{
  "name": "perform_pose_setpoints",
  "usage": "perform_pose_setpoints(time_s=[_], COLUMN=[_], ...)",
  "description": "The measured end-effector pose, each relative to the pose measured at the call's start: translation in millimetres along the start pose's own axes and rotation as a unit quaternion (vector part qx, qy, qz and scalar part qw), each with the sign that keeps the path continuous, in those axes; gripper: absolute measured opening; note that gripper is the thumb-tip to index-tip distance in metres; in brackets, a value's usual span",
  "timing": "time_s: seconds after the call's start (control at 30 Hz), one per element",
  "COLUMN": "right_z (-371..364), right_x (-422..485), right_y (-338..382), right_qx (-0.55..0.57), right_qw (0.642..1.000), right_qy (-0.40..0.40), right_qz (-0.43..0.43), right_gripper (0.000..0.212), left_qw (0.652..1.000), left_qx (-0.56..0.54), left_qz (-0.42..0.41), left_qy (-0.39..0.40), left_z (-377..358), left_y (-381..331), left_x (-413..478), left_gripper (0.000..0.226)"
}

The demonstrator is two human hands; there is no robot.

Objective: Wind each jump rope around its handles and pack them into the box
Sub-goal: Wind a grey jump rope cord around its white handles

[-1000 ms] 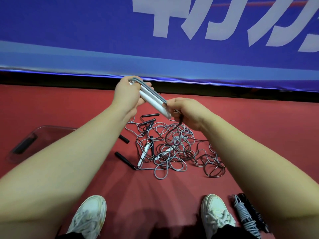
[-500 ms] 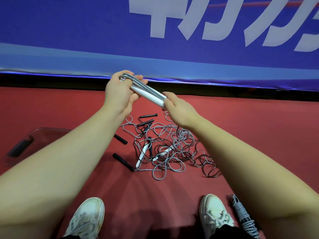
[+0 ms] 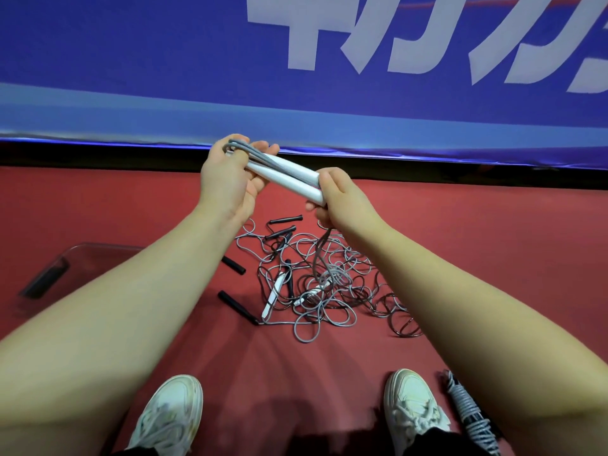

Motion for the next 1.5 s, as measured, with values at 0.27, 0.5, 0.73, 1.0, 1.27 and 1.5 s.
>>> perform_pose_setpoints(time_s=[0.27, 0.5, 0.73, 1.0, 1.27, 1.5], right_z=[20, -15, -9, 7, 8, 8], right_x=[9, -11, -10, -3, 1, 2], right_y=[12, 20, 33, 39, 26, 32], right_qx=[-0.158, -0.32, -0.279, -0.247, -0.222, -0.218], right_qw=[0.983, 0.883, 0.906, 0.932, 0.952, 0.951], right_qy=[0.049, 0.292, 0.227, 0.116, 0.131, 0.116], right_qz=[0.077, 0.179, 0.221, 0.24, 0.164, 0.184], right_gripper=[0.016, 0.021, 0.026, 0.038, 0.037, 0.041], left_qw=[0.964, 0.763, 0.78, 0.823, 0.829, 0.815], left_qx=[0.195, 0.544, 0.479, 0.407, 0.427, 0.422], left_qz=[0.107, 0.219, 0.28, 0.295, 0.273, 0.293], left_qy=[0.144, 0.27, 0.29, 0.264, 0.238, 0.268], left_z=[9, 18, 0, -12, -7, -13], left_y=[9, 40, 83, 81, 76, 77], left_x=[2, -28, -50, -49, -43, -52], left_gripper=[0.023, 0.068, 0.021, 0.019, 0.019, 0.026])
Point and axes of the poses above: each hand's wrist, its own x-axis towards the middle knuckle, its own z-axis out of the back of the hand, y = z × x, the point moved 9 cm from there along x, towards the middle knuckle, and after that the axes turned 14 degrees about z, right-handed, at the moved point
